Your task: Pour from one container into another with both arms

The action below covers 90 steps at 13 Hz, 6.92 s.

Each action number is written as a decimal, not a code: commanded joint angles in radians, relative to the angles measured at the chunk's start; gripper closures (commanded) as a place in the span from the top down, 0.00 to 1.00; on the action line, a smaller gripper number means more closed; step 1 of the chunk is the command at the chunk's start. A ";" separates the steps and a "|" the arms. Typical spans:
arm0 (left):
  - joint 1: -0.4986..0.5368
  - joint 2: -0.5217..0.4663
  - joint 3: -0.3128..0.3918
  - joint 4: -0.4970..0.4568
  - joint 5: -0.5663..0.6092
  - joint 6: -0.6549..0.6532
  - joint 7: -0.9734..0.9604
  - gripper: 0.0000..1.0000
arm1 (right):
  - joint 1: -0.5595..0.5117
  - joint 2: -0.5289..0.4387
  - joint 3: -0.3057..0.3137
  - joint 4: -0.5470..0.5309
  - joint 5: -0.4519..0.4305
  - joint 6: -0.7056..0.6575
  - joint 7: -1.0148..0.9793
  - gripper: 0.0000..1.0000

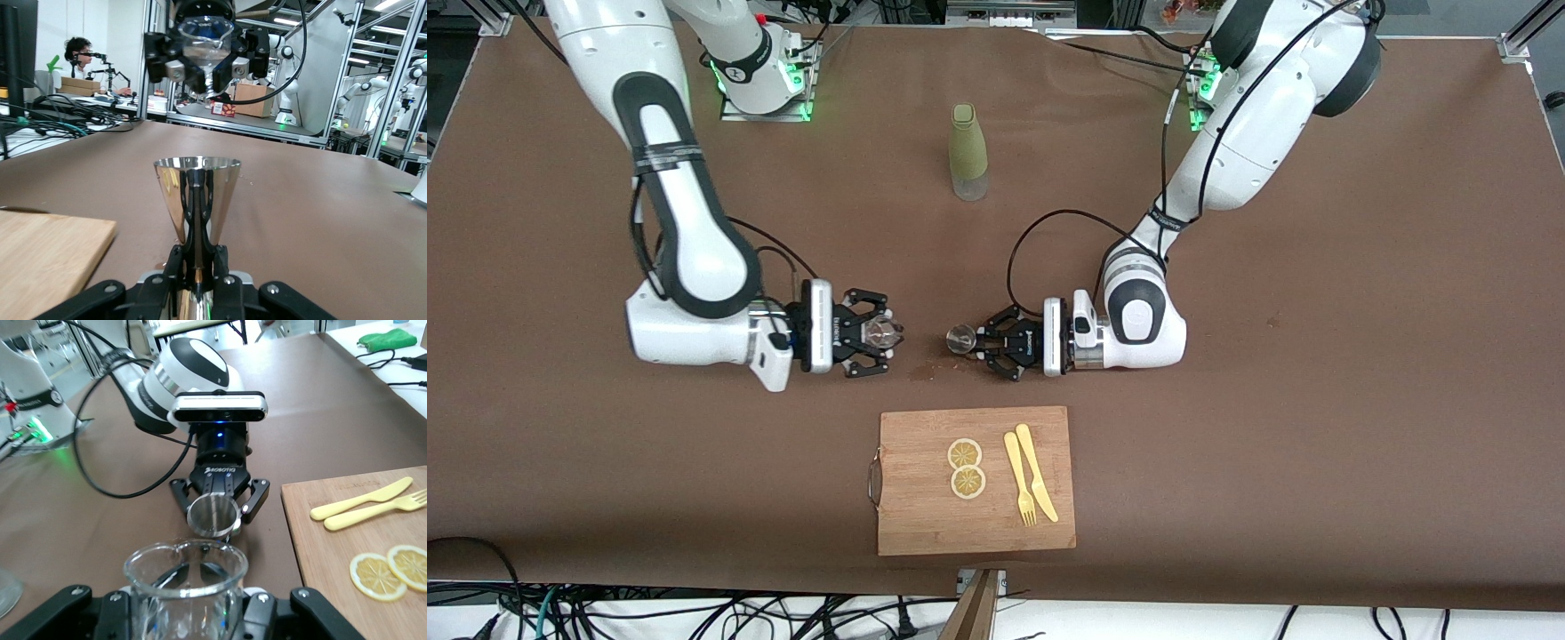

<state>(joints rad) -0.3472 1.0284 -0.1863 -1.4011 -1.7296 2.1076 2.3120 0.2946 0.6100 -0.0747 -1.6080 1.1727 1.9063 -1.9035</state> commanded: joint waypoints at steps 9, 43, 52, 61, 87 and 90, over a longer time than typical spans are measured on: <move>0.171 -0.048 0.220 -0.102 0.069 -0.418 0.129 0.00 | -0.366 0.144 0.010 -0.029 0.018 -0.268 -0.394 0.10; 0.636 0.068 0.510 -0.096 0.634 -0.991 0.609 0.00 | -0.614 0.093 -0.106 0.071 -0.342 -0.492 0.045 1.00; 0.639 0.026 0.560 -0.064 0.662 -0.923 0.333 1.00 | -0.516 -0.205 -0.102 0.128 -0.669 -0.584 0.700 1.00; 0.607 -0.284 0.567 0.039 1.083 -0.894 -0.659 1.00 | -0.207 -0.464 -0.183 0.087 -1.070 -0.517 1.470 1.00; 0.389 -0.771 0.283 0.156 1.602 -0.770 -2.203 1.00 | -0.307 -0.648 0.021 -0.089 -1.163 -0.312 1.841 1.00; 0.355 -0.794 0.242 0.156 1.688 -0.794 -2.264 1.00 | -0.305 -0.648 0.020 -0.089 -1.159 -0.312 1.841 1.00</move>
<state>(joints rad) 0.0300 0.2653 0.0848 -1.2487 -0.1137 1.3366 0.0922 -0.0090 -0.0347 -0.0596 -1.7115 0.0204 1.6159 -0.0793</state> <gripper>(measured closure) 0.000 0.000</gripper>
